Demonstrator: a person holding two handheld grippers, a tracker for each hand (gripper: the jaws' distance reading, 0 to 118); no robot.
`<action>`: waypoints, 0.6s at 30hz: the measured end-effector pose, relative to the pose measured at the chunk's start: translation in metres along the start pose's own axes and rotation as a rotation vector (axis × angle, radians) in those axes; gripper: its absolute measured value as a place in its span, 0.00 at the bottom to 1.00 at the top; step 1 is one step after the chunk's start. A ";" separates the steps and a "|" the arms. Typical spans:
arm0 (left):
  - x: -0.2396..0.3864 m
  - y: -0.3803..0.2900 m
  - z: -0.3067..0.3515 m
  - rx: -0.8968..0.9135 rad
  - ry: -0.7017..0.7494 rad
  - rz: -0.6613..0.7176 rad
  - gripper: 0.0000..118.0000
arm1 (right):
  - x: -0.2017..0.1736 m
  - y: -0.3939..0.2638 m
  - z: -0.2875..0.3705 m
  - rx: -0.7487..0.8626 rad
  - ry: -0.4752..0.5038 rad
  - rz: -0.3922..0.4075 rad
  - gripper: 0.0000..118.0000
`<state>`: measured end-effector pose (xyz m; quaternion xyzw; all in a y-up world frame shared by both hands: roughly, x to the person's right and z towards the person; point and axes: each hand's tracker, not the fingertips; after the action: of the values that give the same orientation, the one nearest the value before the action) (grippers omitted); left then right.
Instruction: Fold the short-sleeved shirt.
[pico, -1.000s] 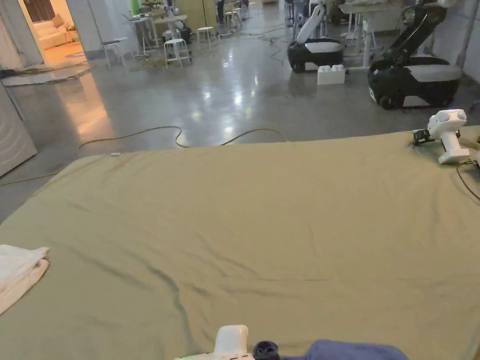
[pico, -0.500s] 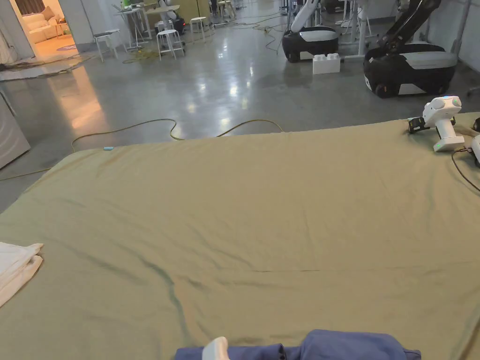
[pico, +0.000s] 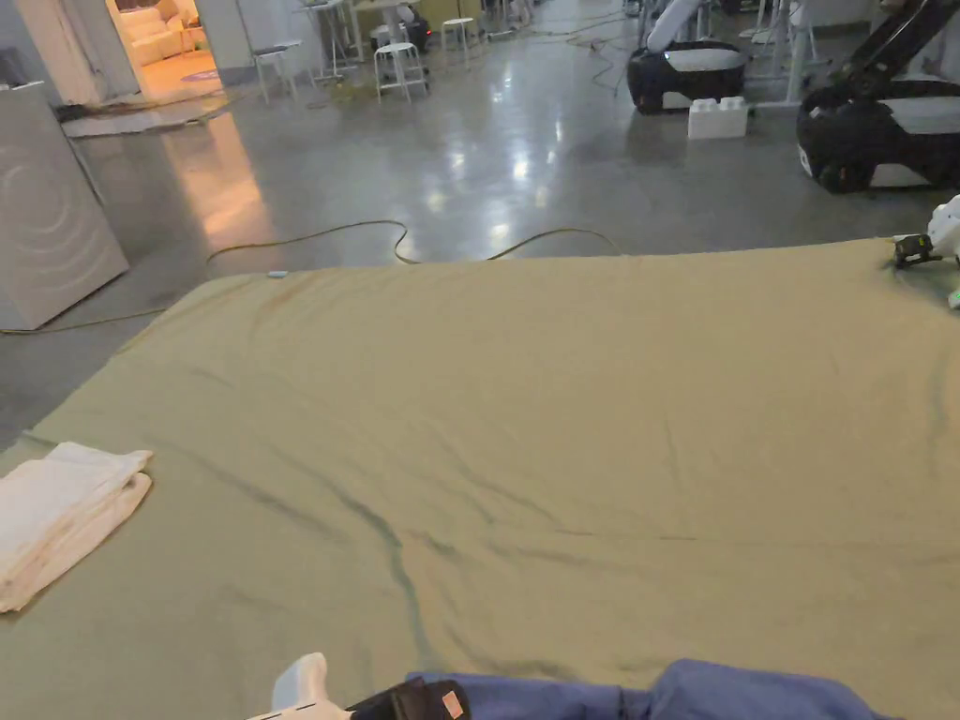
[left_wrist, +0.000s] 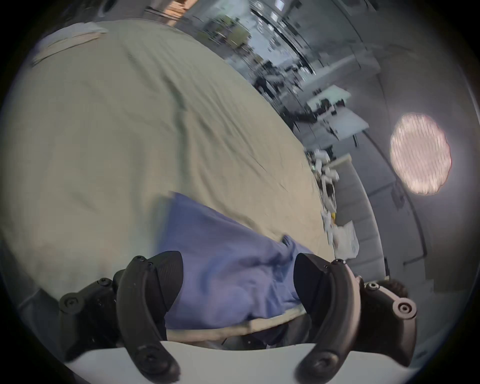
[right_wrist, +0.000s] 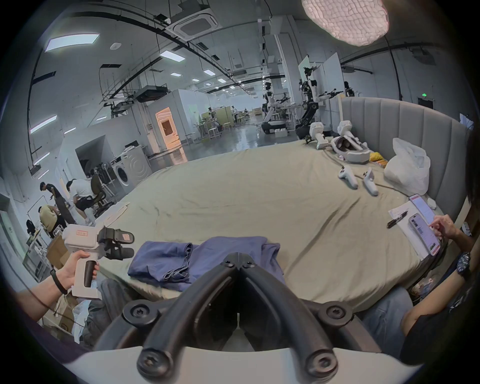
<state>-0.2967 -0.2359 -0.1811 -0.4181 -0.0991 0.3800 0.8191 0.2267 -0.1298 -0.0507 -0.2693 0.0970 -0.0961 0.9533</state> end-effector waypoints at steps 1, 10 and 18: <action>-0.015 0.004 0.004 0.015 0.018 0.038 0.79 | -0.001 -0.002 -0.003 -0.013 0.010 -0.003 0.00; -0.058 -0.011 -0.051 0.014 -0.172 0.268 0.24 | -0.014 -0.011 -0.002 -0.056 0.016 0.027 0.00; -0.064 -0.004 -0.023 0.084 -0.169 0.264 0.06 | -0.008 -0.012 0.000 -0.065 0.000 0.014 0.00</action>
<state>-0.3273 -0.2964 -0.1823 -0.3592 -0.0958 0.5219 0.7677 0.2169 -0.1382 -0.0435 -0.2996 0.1018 -0.0861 0.9447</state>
